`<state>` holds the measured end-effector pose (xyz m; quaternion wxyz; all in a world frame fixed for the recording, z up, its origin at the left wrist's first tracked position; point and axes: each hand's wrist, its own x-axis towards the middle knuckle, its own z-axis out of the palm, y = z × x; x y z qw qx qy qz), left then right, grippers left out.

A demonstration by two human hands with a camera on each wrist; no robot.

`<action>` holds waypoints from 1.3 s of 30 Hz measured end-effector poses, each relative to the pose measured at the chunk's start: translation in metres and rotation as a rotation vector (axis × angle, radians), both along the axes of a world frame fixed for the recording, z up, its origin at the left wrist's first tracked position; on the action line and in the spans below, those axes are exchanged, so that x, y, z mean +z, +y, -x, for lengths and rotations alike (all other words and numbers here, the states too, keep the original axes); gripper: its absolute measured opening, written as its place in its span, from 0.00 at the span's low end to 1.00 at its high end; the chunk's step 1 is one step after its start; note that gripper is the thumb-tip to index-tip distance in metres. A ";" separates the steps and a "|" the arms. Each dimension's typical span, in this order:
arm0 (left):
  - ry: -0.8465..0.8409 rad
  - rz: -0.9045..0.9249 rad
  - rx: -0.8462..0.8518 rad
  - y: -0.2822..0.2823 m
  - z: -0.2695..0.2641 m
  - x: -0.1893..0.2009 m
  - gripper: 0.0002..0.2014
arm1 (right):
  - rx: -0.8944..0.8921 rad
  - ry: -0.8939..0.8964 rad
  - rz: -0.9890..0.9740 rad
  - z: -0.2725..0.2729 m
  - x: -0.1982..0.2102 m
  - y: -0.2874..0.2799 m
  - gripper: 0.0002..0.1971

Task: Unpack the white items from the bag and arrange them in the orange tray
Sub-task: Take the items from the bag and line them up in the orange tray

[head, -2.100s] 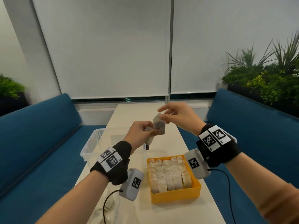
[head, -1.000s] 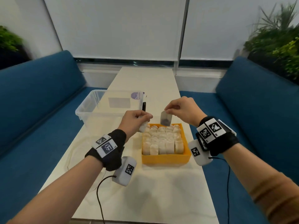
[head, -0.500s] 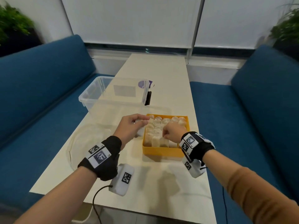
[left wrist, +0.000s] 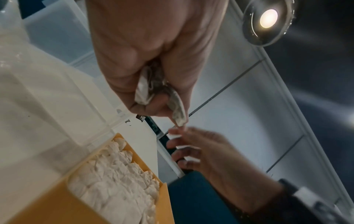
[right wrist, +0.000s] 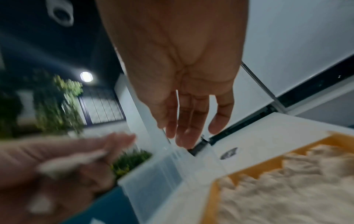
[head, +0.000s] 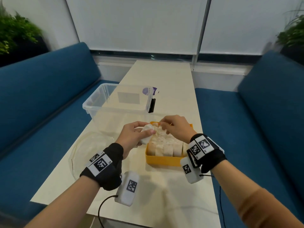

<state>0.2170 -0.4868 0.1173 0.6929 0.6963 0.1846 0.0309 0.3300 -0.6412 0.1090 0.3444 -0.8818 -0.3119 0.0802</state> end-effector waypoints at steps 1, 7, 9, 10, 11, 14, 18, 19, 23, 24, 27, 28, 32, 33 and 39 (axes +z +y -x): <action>-0.004 -0.021 -0.018 -0.001 -0.001 0.002 0.20 | 0.008 0.024 -0.088 0.007 0.009 0.000 0.12; -0.061 -0.142 -0.123 -0.010 -0.005 0.014 0.15 | 0.073 0.051 -0.151 0.027 0.030 0.000 0.08; -0.059 -0.154 -0.140 -0.009 -0.005 0.016 0.17 | 0.052 0.079 -0.196 0.025 0.037 -0.003 0.06; -0.052 -0.135 -0.147 -0.007 -0.004 0.017 0.17 | 0.050 0.102 -0.217 0.025 0.041 -0.004 0.05; -0.044 -0.092 -0.160 -0.007 -0.003 0.018 0.19 | 0.050 0.128 -0.246 0.024 0.045 -0.006 0.04; 0.029 0.122 -0.211 -0.005 -0.001 0.022 0.29 | 0.064 0.203 -0.365 0.025 0.058 -0.010 0.03; 0.120 0.367 -0.255 -0.001 0.000 0.026 0.28 | 0.095 0.247 -0.451 0.029 0.074 -0.010 0.03; 0.111 0.373 -0.266 -0.001 0.001 0.027 0.23 | 0.101 0.252 -0.459 0.030 0.077 -0.010 0.03; -0.009 0.348 -0.252 0.003 0.003 0.026 0.10 | 0.098 0.226 -0.467 0.029 0.083 -0.009 0.04; -0.041 0.306 -0.226 0.005 0.004 0.026 0.09 | 0.085 0.218 -0.476 0.028 0.083 -0.008 0.04; -0.141 0.095 -0.123 0.010 0.003 0.027 0.07 | 0.033 0.211 -0.472 0.028 0.087 -0.006 0.07; -0.175 0.036 -0.093 0.012 0.003 0.027 0.08 | 0.029 0.202 -0.443 0.029 0.087 -0.005 0.08; -0.258 -0.046 -0.055 0.015 0.002 0.032 0.09 | 0.053 0.107 -0.363 0.035 0.087 0.003 0.12; -0.256 -0.040 -0.073 0.015 0.002 0.033 0.10 | 0.050 0.084 -0.375 0.035 0.087 0.004 0.12; -0.197 -0.095 -0.167 0.018 0.000 0.032 0.14 | 0.032 0.017 -0.390 0.033 0.092 0.008 0.08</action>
